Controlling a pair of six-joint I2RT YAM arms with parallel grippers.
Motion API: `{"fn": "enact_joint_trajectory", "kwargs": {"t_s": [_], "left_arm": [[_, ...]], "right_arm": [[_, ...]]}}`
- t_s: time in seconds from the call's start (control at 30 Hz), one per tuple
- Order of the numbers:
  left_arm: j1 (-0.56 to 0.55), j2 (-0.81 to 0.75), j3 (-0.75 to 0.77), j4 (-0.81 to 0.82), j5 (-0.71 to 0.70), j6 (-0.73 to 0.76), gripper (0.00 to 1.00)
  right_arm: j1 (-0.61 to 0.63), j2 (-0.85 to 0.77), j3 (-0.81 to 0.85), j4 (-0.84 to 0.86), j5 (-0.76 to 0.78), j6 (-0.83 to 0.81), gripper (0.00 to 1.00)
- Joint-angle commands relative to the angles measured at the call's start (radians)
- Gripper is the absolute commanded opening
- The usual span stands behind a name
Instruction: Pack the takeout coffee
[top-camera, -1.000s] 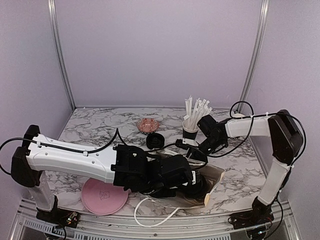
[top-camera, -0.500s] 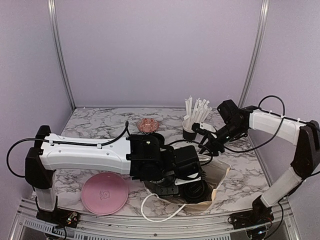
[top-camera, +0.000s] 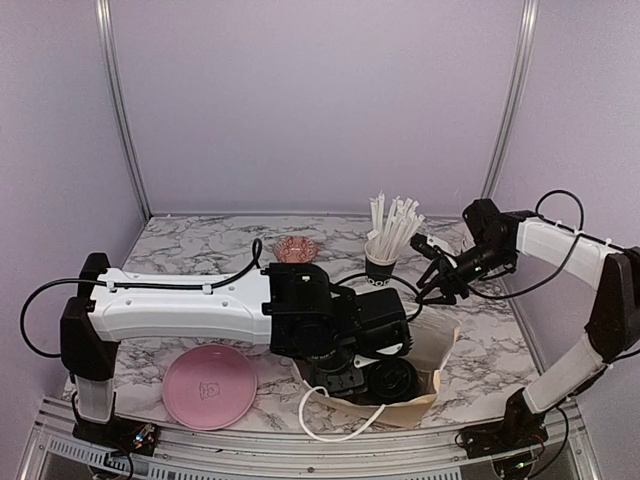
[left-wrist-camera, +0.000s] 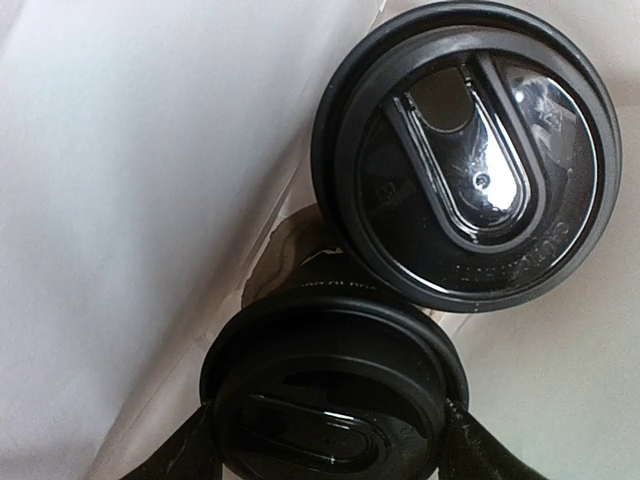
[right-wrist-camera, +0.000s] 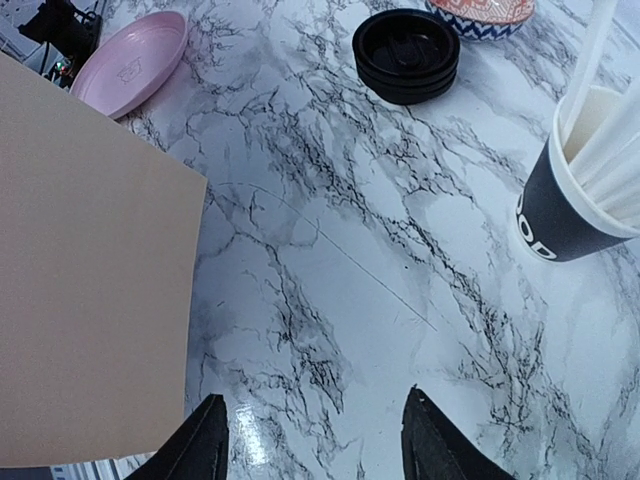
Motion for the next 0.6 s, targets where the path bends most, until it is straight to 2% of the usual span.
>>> {"fn": "enact_joint_trajectory", "kwargs": {"t_s": [0.0, 0.37, 0.57], "left_arm": [[0.017, 0.076, -0.006, -0.028, 0.039, -0.051, 0.47], [0.077, 0.057, -0.149, 0.200, 0.043, -0.001, 0.47], [0.094, 0.116, -0.138, 0.228, 0.070, 0.041, 0.46]], "right_arm": [[-0.047, 0.036, 0.010, -0.035, -0.072, -0.035, 0.57], [-0.089, 0.021, -0.026, -0.047, -0.096, -0.058, 0.57], [-0.090, 0.034, -0.017, -0.048, -0.105, -0.056, 0.57]]}}
